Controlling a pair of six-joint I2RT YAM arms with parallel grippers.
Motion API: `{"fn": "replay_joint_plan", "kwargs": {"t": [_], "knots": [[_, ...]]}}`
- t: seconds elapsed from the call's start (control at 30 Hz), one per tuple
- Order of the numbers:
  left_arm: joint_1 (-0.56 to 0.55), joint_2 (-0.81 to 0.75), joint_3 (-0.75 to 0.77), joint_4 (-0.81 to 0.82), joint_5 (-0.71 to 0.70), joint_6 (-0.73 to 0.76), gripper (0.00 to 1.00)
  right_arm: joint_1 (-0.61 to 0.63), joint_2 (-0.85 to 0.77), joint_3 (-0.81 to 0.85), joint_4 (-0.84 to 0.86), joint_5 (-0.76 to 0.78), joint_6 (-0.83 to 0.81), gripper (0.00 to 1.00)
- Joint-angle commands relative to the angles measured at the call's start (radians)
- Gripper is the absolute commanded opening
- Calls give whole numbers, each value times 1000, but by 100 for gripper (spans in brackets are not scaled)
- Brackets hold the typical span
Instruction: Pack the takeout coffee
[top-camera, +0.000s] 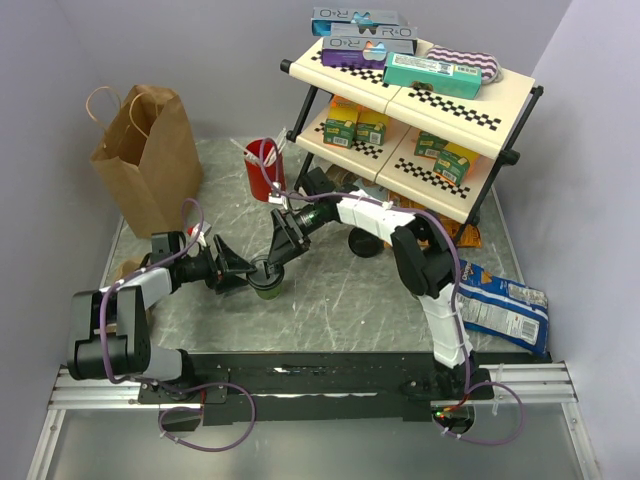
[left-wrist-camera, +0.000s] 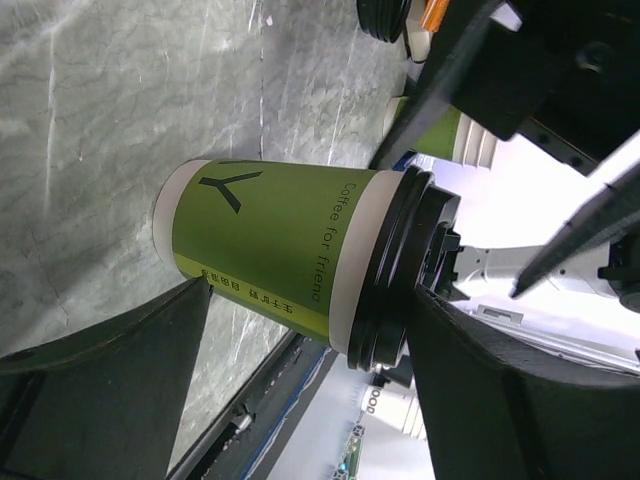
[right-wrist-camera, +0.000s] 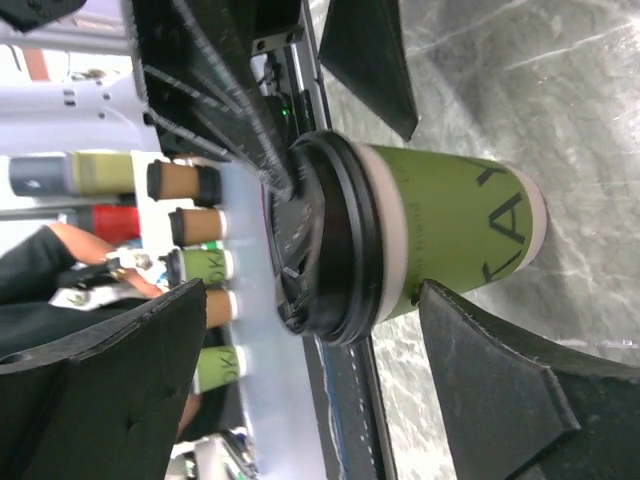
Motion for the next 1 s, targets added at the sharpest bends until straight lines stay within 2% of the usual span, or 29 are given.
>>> {"fn": "replay_joint_plan", "kwargs": {"t": [0.0,0.3,0.37,0.5,0.6,0.83,0.97], "knots": [[-5,48,-11,-82,-183,89,82,-10,38,-33,97,-78,96,88],[-2,117,-1,-76,-203,108,82,-17,102,-137,186,-93,179,67],[1,142,-1,-66,-208,102,82,-24,111,-154,208,-95,199,66],[7,195,9,-48,-206,99,82,-36,134,-237,391,-138,365,63],[8,243,27,-48,-203,108,81,-44,148,-256,429,-146,415,62],[8,295,30,-42,-220,122,80,-39,157,-243,375,-109,352,60],[10,249,18,-68,-258,174,80,-28,118,-220,277,-37,228,59]]}}
